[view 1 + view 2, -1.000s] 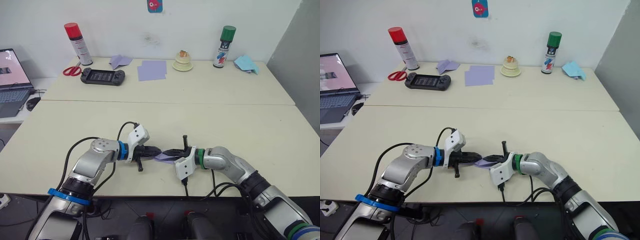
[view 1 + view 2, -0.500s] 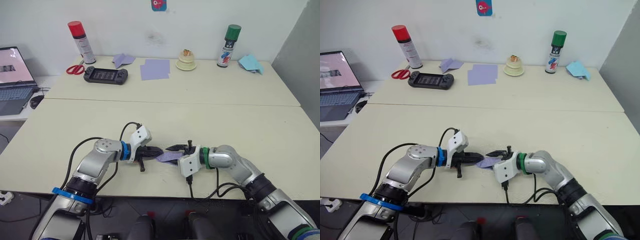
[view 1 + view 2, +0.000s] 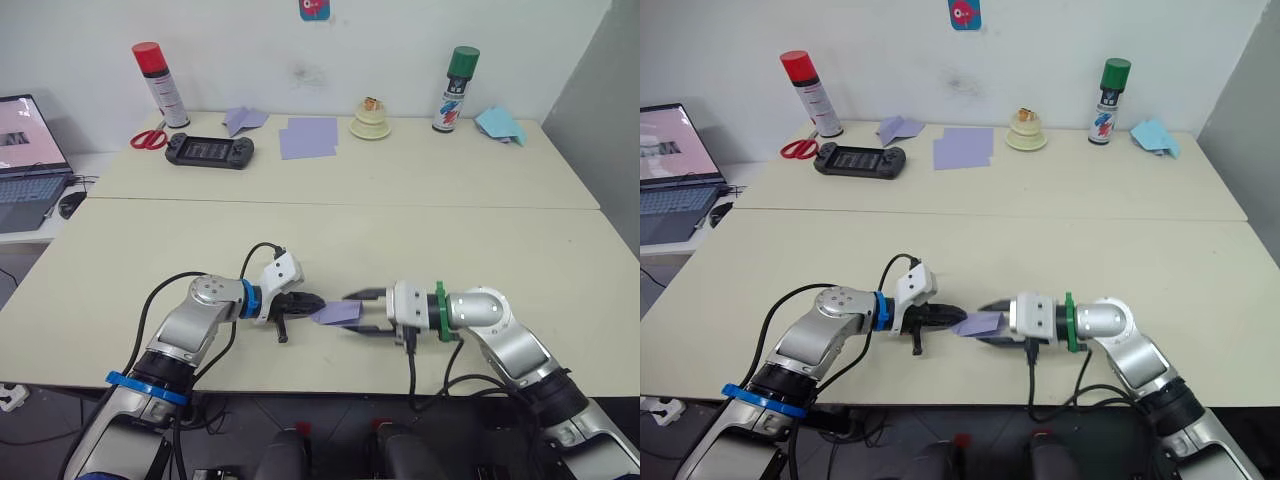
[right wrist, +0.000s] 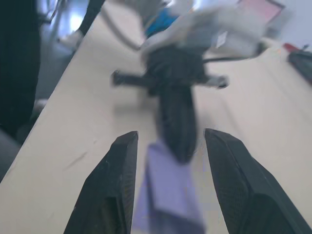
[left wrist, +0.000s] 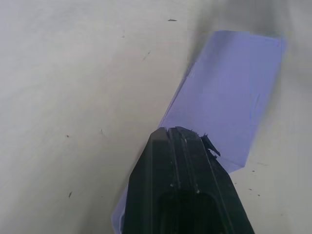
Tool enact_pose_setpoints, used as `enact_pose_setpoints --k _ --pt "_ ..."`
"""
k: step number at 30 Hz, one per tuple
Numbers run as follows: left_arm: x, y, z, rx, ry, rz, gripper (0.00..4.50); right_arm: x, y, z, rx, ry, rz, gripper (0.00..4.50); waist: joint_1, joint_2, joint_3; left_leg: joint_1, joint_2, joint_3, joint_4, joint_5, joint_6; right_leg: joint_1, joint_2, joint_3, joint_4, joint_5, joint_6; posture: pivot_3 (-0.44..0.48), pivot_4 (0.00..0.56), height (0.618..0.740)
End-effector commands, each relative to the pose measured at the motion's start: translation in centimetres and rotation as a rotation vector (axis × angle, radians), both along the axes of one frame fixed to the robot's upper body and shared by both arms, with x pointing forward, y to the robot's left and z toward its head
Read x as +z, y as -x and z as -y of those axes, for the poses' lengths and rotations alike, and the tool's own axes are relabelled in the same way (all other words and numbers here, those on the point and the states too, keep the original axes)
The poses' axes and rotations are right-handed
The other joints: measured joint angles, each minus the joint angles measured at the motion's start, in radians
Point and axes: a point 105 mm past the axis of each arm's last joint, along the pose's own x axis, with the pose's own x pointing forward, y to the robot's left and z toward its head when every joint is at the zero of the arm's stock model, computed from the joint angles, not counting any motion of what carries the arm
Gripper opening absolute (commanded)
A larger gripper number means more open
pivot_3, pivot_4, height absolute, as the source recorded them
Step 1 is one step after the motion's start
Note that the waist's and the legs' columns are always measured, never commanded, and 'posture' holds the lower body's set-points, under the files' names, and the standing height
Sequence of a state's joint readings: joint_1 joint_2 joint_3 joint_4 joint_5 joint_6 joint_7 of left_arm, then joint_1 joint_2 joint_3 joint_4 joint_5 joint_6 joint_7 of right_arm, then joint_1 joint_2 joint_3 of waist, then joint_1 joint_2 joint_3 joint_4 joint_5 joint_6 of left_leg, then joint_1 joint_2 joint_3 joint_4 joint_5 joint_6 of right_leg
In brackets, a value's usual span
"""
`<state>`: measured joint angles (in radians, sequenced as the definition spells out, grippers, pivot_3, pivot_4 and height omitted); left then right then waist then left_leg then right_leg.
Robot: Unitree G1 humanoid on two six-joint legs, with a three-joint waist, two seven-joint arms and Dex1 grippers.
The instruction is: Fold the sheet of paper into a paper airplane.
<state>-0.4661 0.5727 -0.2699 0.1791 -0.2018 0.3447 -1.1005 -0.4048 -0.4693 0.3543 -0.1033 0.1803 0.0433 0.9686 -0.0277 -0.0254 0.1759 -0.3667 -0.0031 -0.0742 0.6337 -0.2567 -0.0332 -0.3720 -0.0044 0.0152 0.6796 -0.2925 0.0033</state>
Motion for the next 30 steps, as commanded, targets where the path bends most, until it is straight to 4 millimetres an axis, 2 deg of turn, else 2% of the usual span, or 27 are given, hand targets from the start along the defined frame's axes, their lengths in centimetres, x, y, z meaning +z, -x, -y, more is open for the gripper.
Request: enact_pose_setpoints --k 1,2,6,7,30 --pt "-1.5 0.1 -0.7 0.019 -0.057 -0.036 0.00 -0.2 -2.4 -0.1 -0.170 -0.022 -0.079 1.83 0.000 0.000 0.000 0.000 0.000 0.000 0.000 0.000 0.000 0.000 0.000 0.000 0.000 0.000 0.000 0.000 0.150 0.740" --pt "-1.5 0.1 -0.7 0.018 -0.059 -0.035 0.00 -0.9 -2.8 -0.1 -0.195 0.004 -0.088 1.62 0.000 0.000 0.000 -0.001 0.000 0.000 0.000 0.000 0.000 -0.001 0.000 0.000 0.000 0.000 0.000 0.000 0.150 0.740" --pt "-1.6 0.2 -0.9 0.015 -0.066 -0.034 0.00 -3.3 -3.3 -0.4 -0.217 0.136 -0.051 0.18 0.000 0.001 0.000 -0.001 0.000 0.001 0.000 0.000 0.000 -0.001 0.000 0.001 0.000 0.000 0.000 0.000 0.150 0.740" --pt "-1.6 0.2 -0.9 0.014 -0.067 -0.034 0.00 -3.7 -3.3 -0.6 -0.219 0.148 -0.054 0.01 0.000 0.001 0.000 -0.001 0.000 0.001 0.000 0.000 0.000 -0.001 0.000 0.001 0.000 0.000 0.000 0.000 0.150 0.740" --pt "-1.9 0.5 -0.8 0.011 -0.072 -0.036 0.00 -5.4 -3.0 -2.1 -0.250 0.174 -0.116 0.01 -0.002 0.001 0.000 0.000 0.000 0.000 0.000 0.000 0.000 -0.001 0.000 0.000 0.000 0.000 0.000 0.000 0.150 0.740"
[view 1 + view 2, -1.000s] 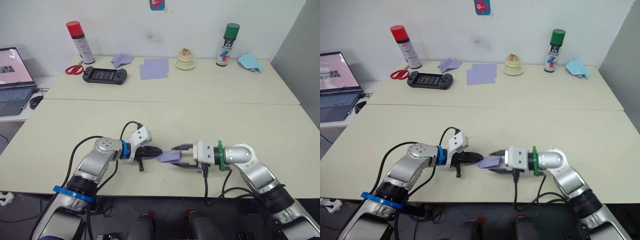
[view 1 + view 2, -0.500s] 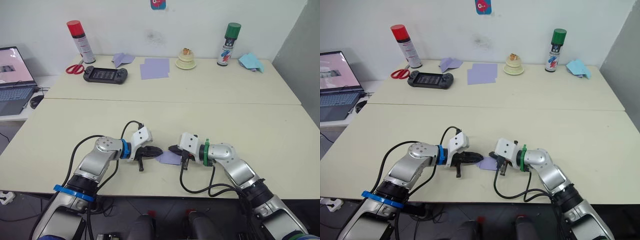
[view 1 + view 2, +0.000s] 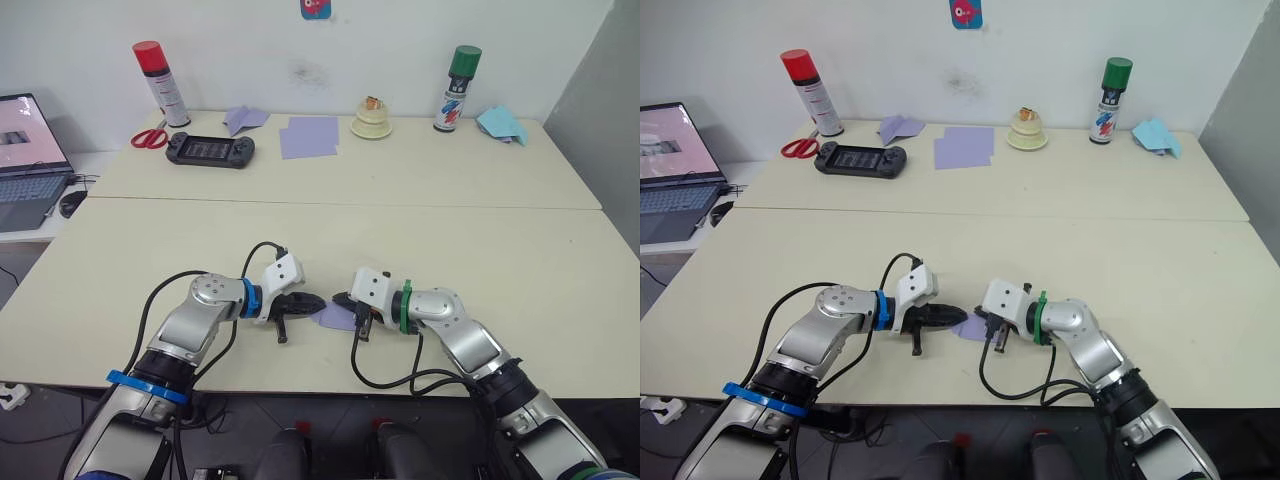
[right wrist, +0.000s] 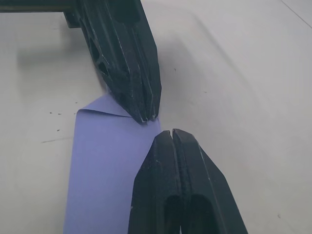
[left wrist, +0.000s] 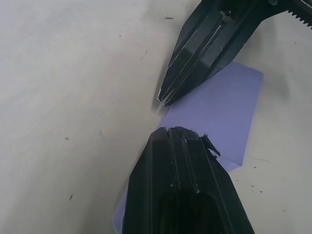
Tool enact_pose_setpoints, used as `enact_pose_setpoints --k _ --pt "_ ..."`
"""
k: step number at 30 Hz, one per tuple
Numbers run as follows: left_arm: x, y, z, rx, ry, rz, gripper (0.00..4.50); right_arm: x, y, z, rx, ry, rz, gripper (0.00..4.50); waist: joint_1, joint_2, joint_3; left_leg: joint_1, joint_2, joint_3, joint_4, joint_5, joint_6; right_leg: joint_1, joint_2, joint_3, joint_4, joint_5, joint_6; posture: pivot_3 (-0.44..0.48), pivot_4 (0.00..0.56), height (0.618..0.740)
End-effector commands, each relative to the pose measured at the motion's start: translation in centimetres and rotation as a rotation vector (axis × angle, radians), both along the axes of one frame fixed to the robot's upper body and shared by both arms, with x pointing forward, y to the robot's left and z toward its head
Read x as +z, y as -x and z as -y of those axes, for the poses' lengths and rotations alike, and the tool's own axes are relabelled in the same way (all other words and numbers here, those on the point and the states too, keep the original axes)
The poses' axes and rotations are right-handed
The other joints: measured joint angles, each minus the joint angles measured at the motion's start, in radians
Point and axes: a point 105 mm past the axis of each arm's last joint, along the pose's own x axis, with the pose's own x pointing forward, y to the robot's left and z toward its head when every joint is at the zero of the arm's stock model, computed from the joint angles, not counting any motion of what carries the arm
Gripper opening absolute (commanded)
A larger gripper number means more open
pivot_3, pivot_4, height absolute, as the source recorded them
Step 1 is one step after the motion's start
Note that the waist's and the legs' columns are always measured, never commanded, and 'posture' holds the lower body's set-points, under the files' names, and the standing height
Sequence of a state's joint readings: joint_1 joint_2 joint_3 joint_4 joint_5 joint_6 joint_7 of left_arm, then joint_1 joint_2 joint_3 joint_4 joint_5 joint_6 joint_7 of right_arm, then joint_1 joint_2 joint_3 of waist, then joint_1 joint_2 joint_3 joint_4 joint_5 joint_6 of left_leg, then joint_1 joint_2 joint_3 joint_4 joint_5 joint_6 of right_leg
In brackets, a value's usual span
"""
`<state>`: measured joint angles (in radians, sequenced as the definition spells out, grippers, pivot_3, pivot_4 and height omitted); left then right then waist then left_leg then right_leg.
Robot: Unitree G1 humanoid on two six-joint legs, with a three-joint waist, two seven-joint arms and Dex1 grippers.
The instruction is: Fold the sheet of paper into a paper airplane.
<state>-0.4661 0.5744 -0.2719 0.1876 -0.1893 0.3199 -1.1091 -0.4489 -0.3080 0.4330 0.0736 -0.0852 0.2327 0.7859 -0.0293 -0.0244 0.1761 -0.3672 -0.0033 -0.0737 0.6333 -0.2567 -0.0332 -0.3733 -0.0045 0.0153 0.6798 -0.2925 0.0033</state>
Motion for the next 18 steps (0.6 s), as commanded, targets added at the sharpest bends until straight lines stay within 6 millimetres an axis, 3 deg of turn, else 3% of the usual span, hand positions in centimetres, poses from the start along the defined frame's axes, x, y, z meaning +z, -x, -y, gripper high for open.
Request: enact_pose_setpoints --k 1,6,10,18 --pt "-1.8 0.4 -0.8 0.025 -0.062 -0.049 0.00 -0.1 0.2 -0.3 0.001 0.002 -0.011 0.01 0.000 0.000 0.000 0.000 0.000 0.000 0.000 0.000 0.000 0.000 0.000 0.000 0.000 0.000 0.000 0.000 0.150 0.740" --pt "-1.8 0.4 -0.8 0.028 -0.063 -0.049 0.00 -1.3 -0.1 0.5 -0.042 0.059 -0.062 0.01 0.000 0.000 0.000 0.000 0.000 0.000 0.000 0.000 0.000 0.000 0.000 0.000 0.000 0.000 0.000 0.000 0.150 0.740" --pt "-1.9 0.4 -0.8 0.032 -0.061 -0.049 0.00 -2.5 -0.4 2.4 -0.127 0.087 -0.132 0.01 0.001 0.000 0.000 0.000 0.000 0.000 0.000 0.000 0.000 0.000 0.000 0.000 0.000 0.000 0.000 0.000 0.150 0.740" --pt "-2.1 0.4 -0.8 0.037 -0.059 -0.055 0.00 -4.3 1.3 5.6 -0.192 0.148 -0.224 0.01 0.003 0.001 -0.001 0.000 -0.001 0.000 0.000 0.000 0.000 0.001 -0.001 0.000 -0.001 -0.001 0.002 0.000 0.150 0.740"
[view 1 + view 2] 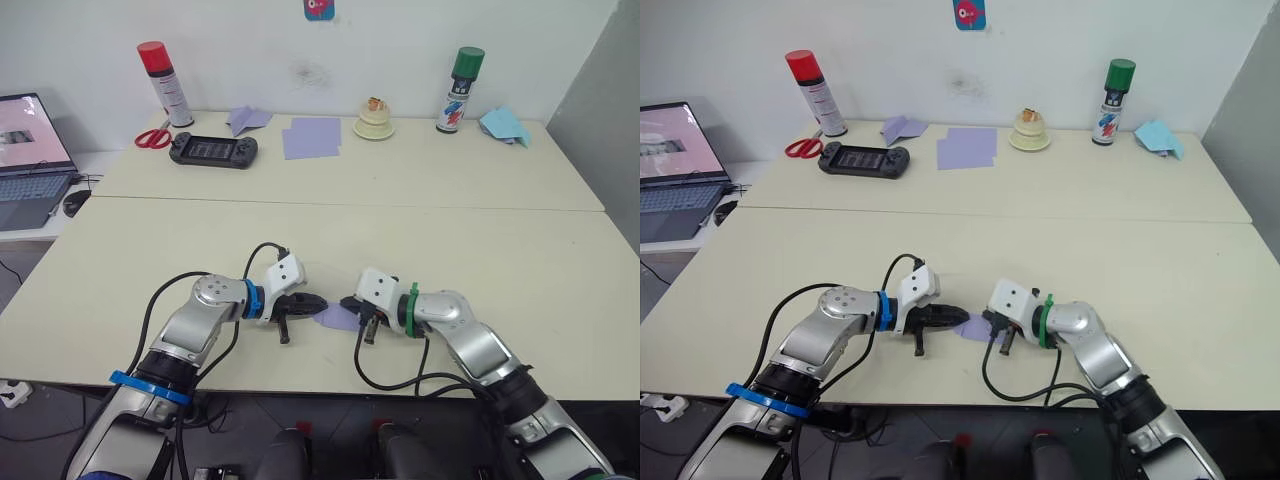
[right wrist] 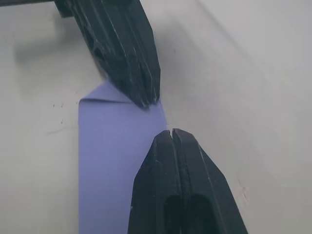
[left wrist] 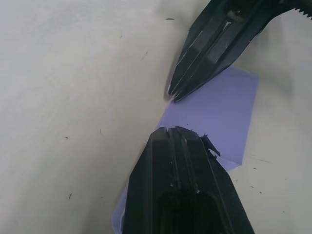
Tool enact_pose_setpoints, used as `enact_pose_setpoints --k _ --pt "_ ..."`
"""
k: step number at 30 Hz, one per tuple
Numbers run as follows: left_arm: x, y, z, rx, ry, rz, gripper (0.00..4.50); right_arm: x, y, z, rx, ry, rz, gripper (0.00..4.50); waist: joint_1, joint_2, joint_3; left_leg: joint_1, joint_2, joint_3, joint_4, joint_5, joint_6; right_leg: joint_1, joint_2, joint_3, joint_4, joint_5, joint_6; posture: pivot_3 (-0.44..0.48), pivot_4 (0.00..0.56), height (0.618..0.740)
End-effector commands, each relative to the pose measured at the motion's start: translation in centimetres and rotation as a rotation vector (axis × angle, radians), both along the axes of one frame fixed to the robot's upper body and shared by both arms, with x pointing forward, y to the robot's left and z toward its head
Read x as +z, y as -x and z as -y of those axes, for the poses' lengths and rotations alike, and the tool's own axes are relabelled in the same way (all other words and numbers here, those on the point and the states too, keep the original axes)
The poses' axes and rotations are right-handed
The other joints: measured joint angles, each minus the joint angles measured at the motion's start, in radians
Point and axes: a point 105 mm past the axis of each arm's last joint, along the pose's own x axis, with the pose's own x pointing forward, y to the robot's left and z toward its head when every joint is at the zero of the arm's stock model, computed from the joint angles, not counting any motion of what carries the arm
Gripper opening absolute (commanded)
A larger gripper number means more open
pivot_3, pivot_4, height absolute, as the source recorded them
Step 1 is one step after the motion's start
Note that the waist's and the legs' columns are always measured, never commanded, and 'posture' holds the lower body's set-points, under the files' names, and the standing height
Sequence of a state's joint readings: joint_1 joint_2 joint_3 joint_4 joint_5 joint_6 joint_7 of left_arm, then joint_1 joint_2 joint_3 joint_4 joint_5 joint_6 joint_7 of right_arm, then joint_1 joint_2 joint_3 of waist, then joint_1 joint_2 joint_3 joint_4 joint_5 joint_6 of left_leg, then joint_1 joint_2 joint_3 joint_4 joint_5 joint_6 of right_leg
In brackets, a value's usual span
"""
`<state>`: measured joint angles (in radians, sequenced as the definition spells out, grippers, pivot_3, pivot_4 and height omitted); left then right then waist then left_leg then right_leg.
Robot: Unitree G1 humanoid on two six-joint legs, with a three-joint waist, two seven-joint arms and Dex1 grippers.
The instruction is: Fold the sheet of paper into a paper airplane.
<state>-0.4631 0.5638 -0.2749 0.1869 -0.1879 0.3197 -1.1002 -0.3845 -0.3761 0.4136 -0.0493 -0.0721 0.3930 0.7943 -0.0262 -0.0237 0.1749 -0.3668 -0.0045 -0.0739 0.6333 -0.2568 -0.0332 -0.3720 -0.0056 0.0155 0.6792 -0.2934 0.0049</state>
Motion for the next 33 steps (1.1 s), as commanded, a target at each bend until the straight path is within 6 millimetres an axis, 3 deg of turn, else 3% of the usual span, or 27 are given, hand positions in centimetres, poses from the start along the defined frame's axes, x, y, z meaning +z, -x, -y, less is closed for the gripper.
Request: enact_pose_setpoints --k 1,10,16,20,26,33 --pt "-2.0 0.4 -1.1 0.036 -0.064 -0.055 0.00 -3.6 0.6 3.5 -0.115 0.103 -0.142 0.01 0.000 0.000 0.000 0.000 0.000 0.000 0.000 0.000 0.000 0.000 0.000 0.000 0.000 0.000 0.000 0.000 0.150 0.740" --pt "-2.0 0.3 -1.0 0.036 -0.063 -0.059 0.00 -2.1 0.0 7.6 -0.354 -0.084 -0.313 0.01 0.001 0.000 -0.001 0.000 -0.001 0.000 0.000 0.000 0.000 0.001 -0.001 0.000 -0.001 0.000 0.001 0.000 0.150 0.740" --pt "-2.1 0.2 -0.9 0.036 -0.060 -0.059 0.00 2.4 -1.2 6.6 -0.329 -0.282 -0.172 0.01 0.001 0.000 0.000 0.000 -0.001 0.000 0.000 0.000 0.000 0.000 -0.002 0.000 -0.001 -0.001 0.001 0.000 0.150 0.740" --pt "-2.1 0.2 -0.8 0.036 -0.059 -0.058 0.00 5.0 -1.1 4.3 -0.220 -0.317 -0.017 0.01 0.000 0.001 0.001 -0.001 -0.001 0.000 0.000 0.000 0.000 0.000 -0.002 0.000 -0.001 -0.001 0.001 0.000 0.150 0.740" --pt "-2.1 0.3 -0.8 0.039 -0.060 -0.056 0.00 2.7 -0.2 1.2 -0.127 -0.272 -0.009 0.01 0.000 0.001 0.001 -0.001 -0.001 0.000 -0.001 0.000 0.000 -0.001 -0.001 0.000 -0.001 -0.001 0.001 0.000 0.150 0.740" --pt "-1.4 -0.1 -1.2 0.075 -0.033 -0.025 0.00 0.2 -0.1 0.6 -0.092 -0.202 -0.048 0.01 0.000 0.001 0.001 -0.001 -0.001 0.000 -0.001 0.000 0.000 -0.001 -0.002 0.000 -0.001 -0.001 0.001 0.000 0.150 0.740"
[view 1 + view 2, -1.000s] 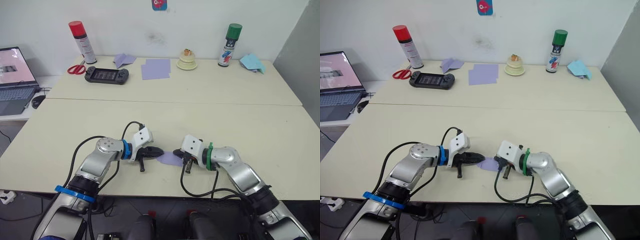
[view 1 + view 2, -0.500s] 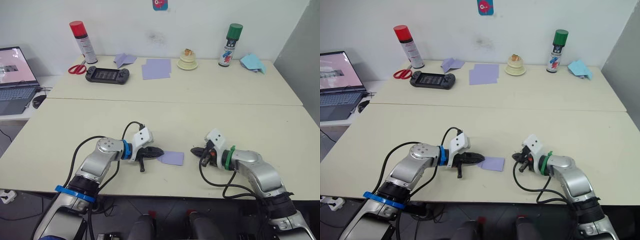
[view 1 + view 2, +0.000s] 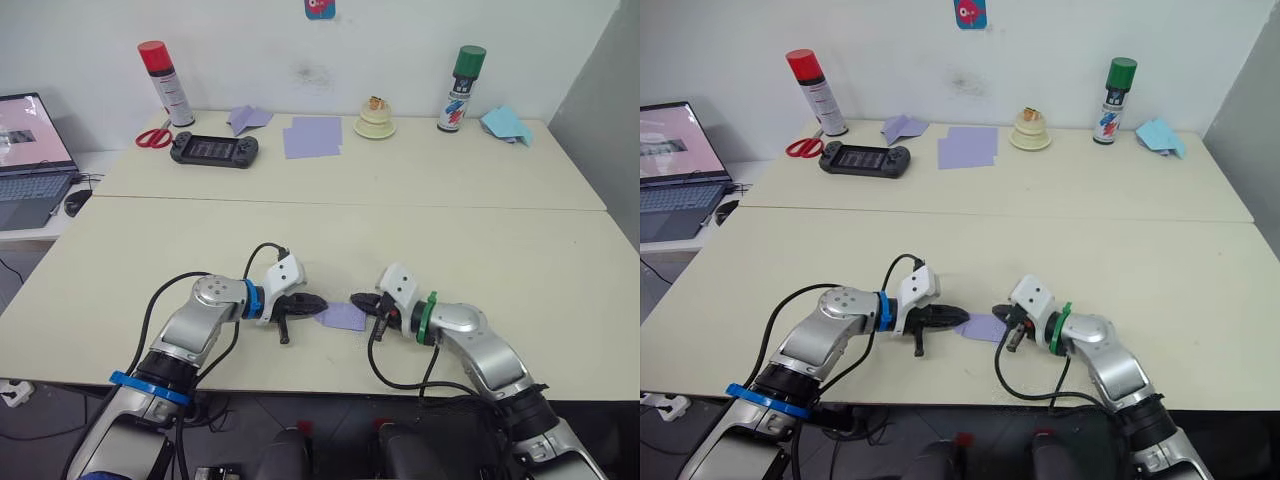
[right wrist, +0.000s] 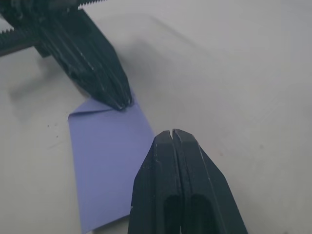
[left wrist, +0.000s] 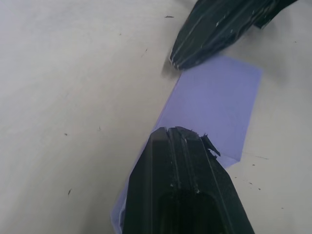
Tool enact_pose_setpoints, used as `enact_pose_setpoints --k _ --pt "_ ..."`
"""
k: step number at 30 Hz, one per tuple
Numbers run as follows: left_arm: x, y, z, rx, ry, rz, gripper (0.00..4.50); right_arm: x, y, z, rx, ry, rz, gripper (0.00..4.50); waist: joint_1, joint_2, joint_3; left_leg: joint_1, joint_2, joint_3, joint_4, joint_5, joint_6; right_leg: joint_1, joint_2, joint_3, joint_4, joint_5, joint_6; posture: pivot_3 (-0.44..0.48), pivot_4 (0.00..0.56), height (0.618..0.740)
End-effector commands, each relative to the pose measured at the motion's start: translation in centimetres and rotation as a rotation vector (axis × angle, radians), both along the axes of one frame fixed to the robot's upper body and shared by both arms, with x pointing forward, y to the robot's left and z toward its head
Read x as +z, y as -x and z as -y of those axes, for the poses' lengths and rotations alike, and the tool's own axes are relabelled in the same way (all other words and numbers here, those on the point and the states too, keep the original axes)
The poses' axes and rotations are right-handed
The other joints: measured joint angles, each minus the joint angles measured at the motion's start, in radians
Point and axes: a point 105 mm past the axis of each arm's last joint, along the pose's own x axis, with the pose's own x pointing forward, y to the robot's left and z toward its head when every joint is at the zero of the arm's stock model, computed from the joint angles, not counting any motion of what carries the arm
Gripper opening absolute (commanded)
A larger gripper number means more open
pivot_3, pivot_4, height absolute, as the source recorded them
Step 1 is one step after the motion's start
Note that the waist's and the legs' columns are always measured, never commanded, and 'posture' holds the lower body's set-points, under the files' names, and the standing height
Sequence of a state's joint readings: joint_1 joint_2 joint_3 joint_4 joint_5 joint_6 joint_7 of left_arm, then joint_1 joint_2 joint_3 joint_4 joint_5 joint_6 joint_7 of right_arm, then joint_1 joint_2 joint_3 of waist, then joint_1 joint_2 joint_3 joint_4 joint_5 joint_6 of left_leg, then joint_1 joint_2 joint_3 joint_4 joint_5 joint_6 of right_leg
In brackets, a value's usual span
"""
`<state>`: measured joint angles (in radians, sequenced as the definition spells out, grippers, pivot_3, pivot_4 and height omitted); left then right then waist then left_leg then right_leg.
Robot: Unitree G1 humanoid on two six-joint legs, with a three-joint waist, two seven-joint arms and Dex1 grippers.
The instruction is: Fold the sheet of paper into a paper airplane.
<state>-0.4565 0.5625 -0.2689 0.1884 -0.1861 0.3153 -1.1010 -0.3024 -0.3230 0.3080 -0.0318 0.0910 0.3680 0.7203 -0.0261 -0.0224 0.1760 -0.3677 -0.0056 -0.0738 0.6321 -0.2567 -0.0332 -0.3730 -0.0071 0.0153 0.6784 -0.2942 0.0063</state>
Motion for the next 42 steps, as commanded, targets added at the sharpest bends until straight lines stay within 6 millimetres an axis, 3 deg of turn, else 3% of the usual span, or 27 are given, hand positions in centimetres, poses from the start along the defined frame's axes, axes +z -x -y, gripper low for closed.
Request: enact_pose_setpoints --k 1,8,13,22,24,31,42 --pt "-1.0 -0.4 -1.1 0.083 -0.020 -0.016 0.00 -0.1 0.0 -0.1 0.039 0.045 0.033 0.01 -0.001 0.000 0.000 0.000 0.000 0.000 0.000 0.000 0.000 0.000 0.000 0.000 0.000 0.000 0.000 0.000 0.150 0.740" --pt "0.3 -0.7 -0.3 0.099 0.054 0.010 0.00 -0.8 0.4 0.2 0.075 0.092 0.048 0.01 0.000 0.000 0.000 0.000 0.000 0.000 0.000 0.000 0.000 0.000 0.000 0.000 0.000 0.000 0.000 0.000 0.150 0.740" --pt "2.2 -0.7 1.9 0.074 0.166 0.039 0.00 -1.6 0.6 0.6 0.083 0.132 0.054 0.01 0.000 -0.001 0.001 -0.001 0.000 0.000 0.000 0.000 0.000 -0.001 0.000 0.000 0.000 0.000 0.000 0.000 0.150 0.740" --pt "0.6 0.1 3.0 0.059 0.145 0.011 0.00 -2.0 0.6 1.0 0.074 0.145 0.055 0.01 -0.001 -0.002 0.001 -0.002 0.000 0.000 -0.002 0.000 0.000 -0.002 0.000 0.000 -0.001 0.000 0.000 0.000 0.150 0.740" --pt "-0.1 -0.1 2.5 0.089 0.106 0.013 0.00 -2.0 0.7 1.0 0.076 0.145 0.057 0.01 -0.001 -0.002 0.001 -0.002 0.000 0.000 -0.002 0.000 0.000 -0.002 0.000 -0.001 -0.001 0.000 0.000 0.000 0.150 0.740" --pt "-2.2 -1.2 -2.1 0.223 -0.014 0.013 0.00 -2.0 0.9 0.7 0.098 0.149 0.054 0.01 -0.007 -0.002 0.001 0.001 0.000 0.000 -0.002 0.000 0.000 0.000 0.000 0.000 0.000 0.000 0.000 0.000 0.150 0.740" --pt "-1.9 -0.9 -3.7 0.299 0.032 -0.003 0.00 -2.3 1.2 0.2 0.120 0.164 0.065 0.01 -0.016 -0.002 0.001 0.003 0.004 0.001 -0.003 0.000 0.000 0.000 0.004 0.000 0.000 0.000 0.000 0.000 0.150 0.740"
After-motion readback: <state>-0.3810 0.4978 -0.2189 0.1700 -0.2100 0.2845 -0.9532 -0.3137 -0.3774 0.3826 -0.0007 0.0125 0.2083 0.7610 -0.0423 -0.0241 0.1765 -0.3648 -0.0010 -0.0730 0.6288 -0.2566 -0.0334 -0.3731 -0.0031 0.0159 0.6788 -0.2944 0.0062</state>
